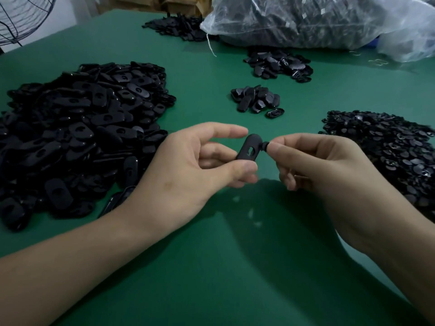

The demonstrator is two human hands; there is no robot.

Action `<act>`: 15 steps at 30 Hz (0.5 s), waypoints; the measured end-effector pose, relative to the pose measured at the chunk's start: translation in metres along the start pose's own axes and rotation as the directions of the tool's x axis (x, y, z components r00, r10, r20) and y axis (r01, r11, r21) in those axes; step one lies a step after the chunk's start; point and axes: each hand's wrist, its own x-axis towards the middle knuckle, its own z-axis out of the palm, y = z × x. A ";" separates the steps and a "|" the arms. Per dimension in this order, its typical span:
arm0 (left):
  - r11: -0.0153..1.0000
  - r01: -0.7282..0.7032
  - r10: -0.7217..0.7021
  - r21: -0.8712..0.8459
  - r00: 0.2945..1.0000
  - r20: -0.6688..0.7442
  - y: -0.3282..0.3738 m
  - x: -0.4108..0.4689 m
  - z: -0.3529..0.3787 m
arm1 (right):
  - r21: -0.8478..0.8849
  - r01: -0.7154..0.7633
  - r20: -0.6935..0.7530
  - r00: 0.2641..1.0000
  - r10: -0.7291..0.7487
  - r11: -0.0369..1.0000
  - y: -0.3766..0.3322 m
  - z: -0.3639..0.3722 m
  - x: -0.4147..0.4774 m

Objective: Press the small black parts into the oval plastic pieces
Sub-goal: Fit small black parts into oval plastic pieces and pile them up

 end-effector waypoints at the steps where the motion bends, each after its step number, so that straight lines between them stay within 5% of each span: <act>1: 1.000 0.010 -0.010 -0.015 1.000 -0.004 0.000 0.000 0.000 | 0.008 0.003 0.005 1.000 -0.003 1.000 0.001 0.000 0.000; 15: 0.993 0.066 -0.069 -0.097 0.997 -0.031 0.001 0.000 0.005 | -0.035 0.128 -0.001 0.992 -0.128 0.991 0.009 0.002 -0.004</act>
